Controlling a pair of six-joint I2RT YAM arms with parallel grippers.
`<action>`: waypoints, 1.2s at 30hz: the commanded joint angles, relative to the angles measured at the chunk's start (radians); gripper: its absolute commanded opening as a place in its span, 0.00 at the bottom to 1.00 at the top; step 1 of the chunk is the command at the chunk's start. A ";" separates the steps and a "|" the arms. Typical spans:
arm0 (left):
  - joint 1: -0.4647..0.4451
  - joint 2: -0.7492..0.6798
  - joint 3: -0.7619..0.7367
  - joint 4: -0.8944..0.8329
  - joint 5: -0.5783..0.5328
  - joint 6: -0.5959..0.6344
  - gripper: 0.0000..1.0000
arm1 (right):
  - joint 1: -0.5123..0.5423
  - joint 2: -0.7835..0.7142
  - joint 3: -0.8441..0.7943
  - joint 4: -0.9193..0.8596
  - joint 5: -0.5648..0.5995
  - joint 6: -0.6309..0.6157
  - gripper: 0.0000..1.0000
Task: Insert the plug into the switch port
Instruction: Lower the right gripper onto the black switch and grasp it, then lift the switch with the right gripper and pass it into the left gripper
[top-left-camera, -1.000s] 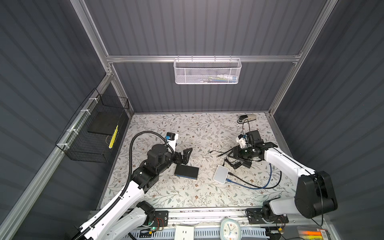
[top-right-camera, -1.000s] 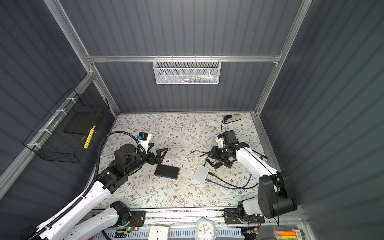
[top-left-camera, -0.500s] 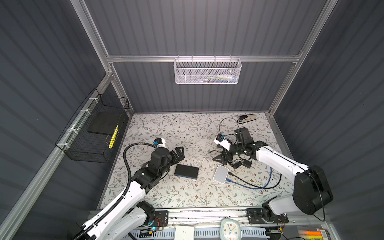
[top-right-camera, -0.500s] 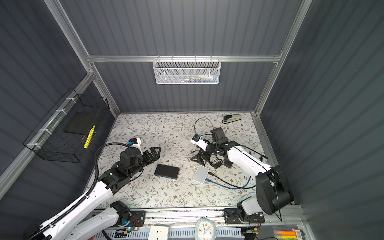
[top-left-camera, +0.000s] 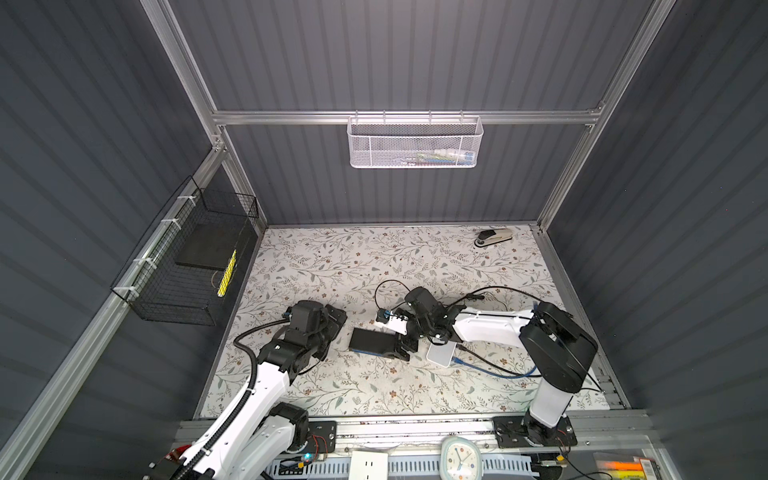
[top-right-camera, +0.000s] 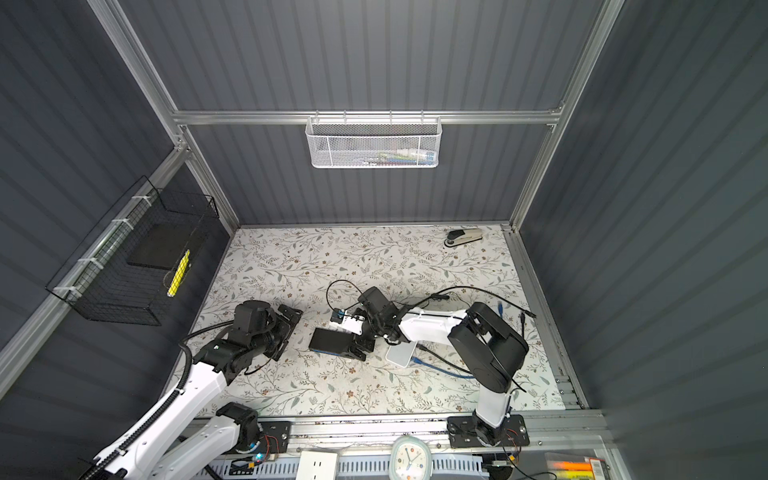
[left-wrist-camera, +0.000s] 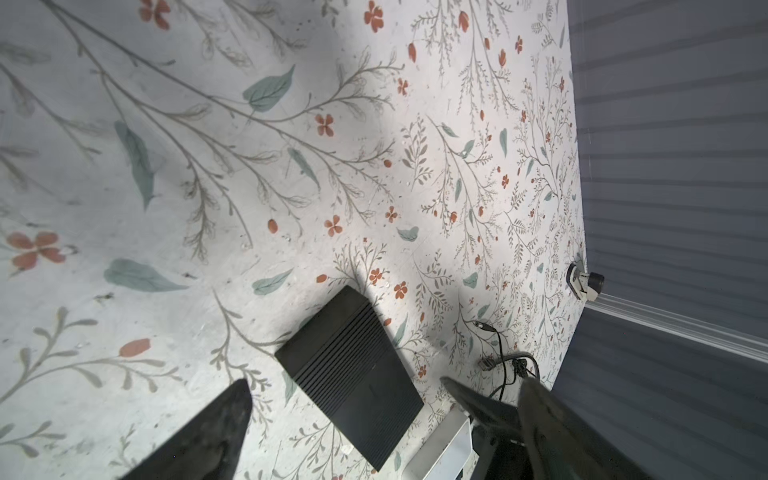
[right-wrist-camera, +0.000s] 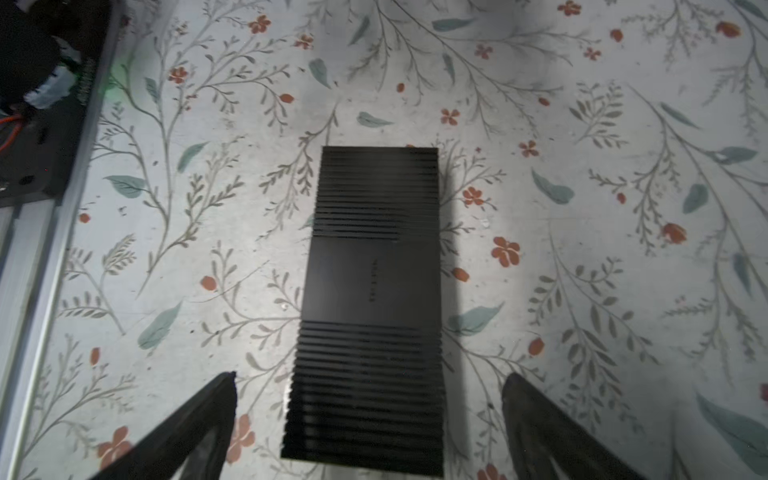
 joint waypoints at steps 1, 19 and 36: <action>0.010 -0.021 -0.020 -0.014 0.029 -0.066 1.00 | 0.022 0.049 0.057 -0.045 0.040 0.034 0.99; 0.036 -0.051 -0.045 -0.014 0.033 -0.091 1.00 | 0.056 0.135 0.070 -0.066 0.105 -0.005 0.73; 0.038 0.183 -0.067 0.967 0.381 -0.058 1.00 | -0.165 -0.123 0.266 -0.299 -0.171 0.296 0.36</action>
